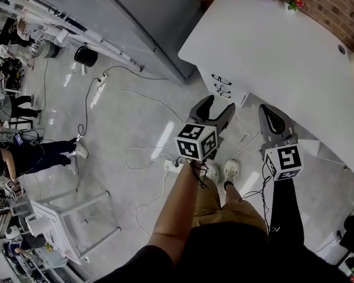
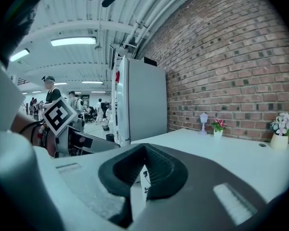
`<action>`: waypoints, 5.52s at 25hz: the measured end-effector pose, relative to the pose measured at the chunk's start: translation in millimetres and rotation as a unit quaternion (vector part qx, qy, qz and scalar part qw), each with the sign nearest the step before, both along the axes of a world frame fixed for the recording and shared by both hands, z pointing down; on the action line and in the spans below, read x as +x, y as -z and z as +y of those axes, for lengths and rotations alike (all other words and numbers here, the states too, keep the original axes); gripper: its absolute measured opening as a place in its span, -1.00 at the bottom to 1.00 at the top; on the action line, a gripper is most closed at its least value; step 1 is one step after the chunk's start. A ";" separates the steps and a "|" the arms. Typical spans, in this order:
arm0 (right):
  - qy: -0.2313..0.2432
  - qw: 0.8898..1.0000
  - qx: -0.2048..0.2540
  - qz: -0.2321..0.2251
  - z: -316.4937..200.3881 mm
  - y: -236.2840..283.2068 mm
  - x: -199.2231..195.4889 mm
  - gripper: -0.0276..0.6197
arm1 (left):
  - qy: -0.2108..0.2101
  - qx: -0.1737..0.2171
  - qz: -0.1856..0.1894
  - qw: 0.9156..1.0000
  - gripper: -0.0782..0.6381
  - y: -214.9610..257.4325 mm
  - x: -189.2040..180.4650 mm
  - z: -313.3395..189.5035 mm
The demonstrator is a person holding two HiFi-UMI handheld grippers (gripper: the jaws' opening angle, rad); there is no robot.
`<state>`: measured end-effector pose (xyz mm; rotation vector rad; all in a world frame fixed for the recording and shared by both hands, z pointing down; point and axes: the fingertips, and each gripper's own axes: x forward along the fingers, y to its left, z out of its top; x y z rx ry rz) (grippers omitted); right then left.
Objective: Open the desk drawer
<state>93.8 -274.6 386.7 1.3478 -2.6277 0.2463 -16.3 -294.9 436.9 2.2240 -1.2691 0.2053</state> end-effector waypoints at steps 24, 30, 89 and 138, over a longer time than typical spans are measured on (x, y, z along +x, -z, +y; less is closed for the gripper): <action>-0.023 0.995 -0.095 0.024 -25.5 -119.1 -44.2 -0.91 | 0.082 -0.215 0.361 0.904 0.05 -190.6 -16.1 -73.9; -0.027 0.992 -0.123 0.030 -29.6 -152.8 -46.1 -0.91 | 0.126 -0.244 0.408 0.871 -0.01 -247.4 -22.3 -97.8; -0.072 0.990 -0.121 -0.010 -52.0 -199.7 -58.8 -0.91 | 0.167 -0.201 0.504 0.823 -0.72 -285.6 -32.2 -141.5; 0.001 0.995 -0.096 -0.010 44.2 -185.6 -48.4 -0.91 | 0.273 -0.240 0.410 0.837 -0.71 -336.3 -106.8 3.3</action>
